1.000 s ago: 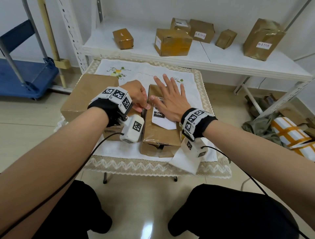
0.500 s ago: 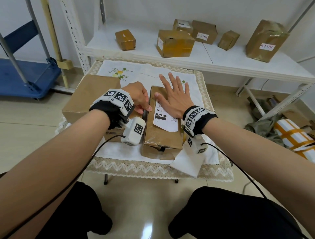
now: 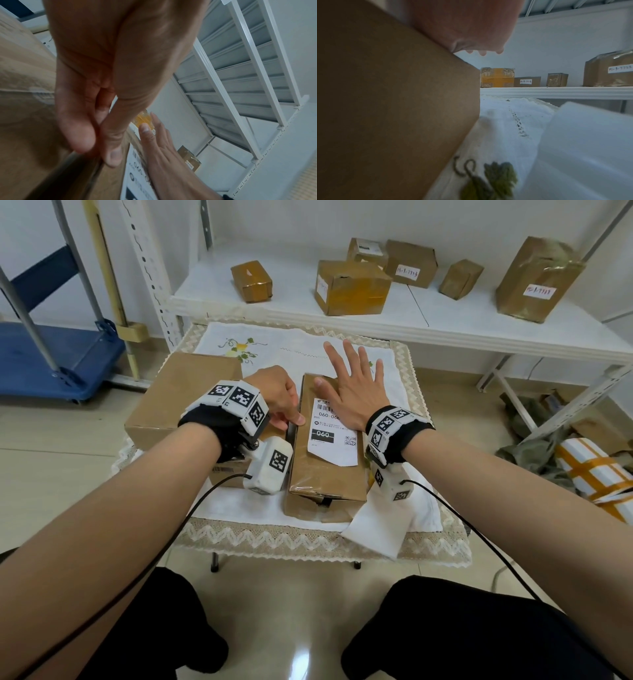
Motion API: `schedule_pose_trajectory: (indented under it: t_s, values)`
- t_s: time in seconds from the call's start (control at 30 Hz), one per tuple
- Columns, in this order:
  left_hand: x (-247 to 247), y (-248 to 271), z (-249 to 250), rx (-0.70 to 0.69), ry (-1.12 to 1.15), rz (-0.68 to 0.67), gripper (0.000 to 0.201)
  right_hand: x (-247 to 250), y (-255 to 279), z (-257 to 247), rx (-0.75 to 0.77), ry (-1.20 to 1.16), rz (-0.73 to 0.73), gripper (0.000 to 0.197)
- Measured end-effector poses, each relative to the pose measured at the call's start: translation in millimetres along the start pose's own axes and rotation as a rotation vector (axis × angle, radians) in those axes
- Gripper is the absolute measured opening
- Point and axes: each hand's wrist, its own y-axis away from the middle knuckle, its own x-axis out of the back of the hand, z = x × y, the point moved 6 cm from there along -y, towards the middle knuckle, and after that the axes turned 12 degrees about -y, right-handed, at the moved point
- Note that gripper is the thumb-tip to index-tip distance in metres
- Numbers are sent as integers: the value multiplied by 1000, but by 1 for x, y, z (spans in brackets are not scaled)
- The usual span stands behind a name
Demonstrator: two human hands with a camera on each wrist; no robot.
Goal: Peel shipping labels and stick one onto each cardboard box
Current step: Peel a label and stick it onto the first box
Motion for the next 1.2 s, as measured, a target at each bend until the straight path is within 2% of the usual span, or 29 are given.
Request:
schedule_pose_trajectory:
  t_s: [0.33,1.2]
  values:
    - [0,1,1,0,-39,-7,28,-6,21,-17,59,-12,-12,69]
    - [1,-4,2,-49,-131,-7,25,-1,-14,10,-52,4,2,70]
